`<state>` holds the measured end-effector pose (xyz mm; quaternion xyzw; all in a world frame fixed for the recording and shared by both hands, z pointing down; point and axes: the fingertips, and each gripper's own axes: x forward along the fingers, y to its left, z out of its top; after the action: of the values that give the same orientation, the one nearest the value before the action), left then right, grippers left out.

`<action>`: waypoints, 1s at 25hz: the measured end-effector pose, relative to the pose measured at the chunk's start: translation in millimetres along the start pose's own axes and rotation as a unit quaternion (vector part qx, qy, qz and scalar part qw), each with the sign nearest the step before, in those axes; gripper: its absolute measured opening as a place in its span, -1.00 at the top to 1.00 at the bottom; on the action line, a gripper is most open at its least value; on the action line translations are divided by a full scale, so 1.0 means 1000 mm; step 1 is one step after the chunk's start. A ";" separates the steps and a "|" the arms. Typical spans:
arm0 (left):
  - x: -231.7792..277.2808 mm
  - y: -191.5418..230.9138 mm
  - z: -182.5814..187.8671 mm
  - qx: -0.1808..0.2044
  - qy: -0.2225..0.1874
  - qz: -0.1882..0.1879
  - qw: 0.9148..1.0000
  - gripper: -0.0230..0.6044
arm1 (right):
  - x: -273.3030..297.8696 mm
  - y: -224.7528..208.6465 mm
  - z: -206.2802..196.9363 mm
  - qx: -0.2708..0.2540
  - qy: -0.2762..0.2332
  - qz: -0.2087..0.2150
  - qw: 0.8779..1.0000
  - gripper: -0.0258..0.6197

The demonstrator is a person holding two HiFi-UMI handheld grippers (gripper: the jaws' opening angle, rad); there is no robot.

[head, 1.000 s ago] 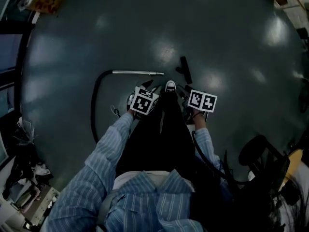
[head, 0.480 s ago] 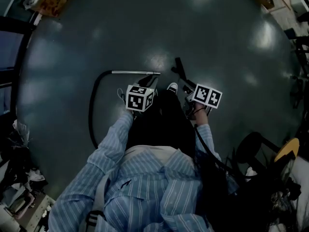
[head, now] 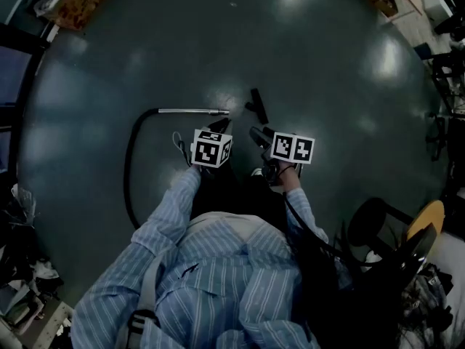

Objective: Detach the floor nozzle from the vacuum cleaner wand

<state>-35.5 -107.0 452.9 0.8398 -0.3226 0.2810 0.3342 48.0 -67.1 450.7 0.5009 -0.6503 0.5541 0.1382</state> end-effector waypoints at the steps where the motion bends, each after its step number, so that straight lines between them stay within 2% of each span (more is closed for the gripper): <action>1: 0.000 -0.007 -0.002 -0.002 -0.002 0.004 1.000 0.81 | -0.006 -0.001 -0.004 -0.008 0.001 0.005 1.000 0.20; 6: 0.001 -0.054 -0.014 -0.023 -0.027 0.029 0.999 0.83 | -0.050 -0.032 -0.032 -0.035 0.014 0.017 0.999 0.21; 9: -0.009 -0.076 -0.025 -0.036 -0.055 0.067 0.996 0.84 | -0.077 -0.056 -0.059 -0.037 0.029 0.025 0.999 0.25; 12: -0.032 -0.088 -0.046 -0.087 -0.091 0.103 0.987 0.85 | -0.098 -0.070 -0.092 -0.045 0.047 0.032 0.997 0.36; 14: -0.047 -0.103 -0.066 -0.128 -0.108 0.105 0.980 0.85 | -0.113 -0.077 -0.112 -0.056 0.056 0.036 0.996 0.49; 16: -0.058 -0.121 -0.085 -0.152 -0.115 0.109 0.976 0.85 | -0.128 -0.084 -0.128 -0.067 0.064 0.036 0.995 0.60; 19: -0.074 -0.146 -0.108 -0.154 -0.108 0.115 0.975 0.85 | -0.146 -0.088 -0.146 -0.073 0.067 0.039 0.994 0.70; 25: -0.091 -0.196 -0.151 -0.127 -0.088 0.095 0.983 0.86 | -0.159 -0.089 -0.190 -0.085 0.083 0.041 0.992 0.74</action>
<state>11.1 148.9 409.5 0.7776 -0.4620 0.1928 0.3804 121.5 185.8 451.9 0.4126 -0.7013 0.5417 0.2107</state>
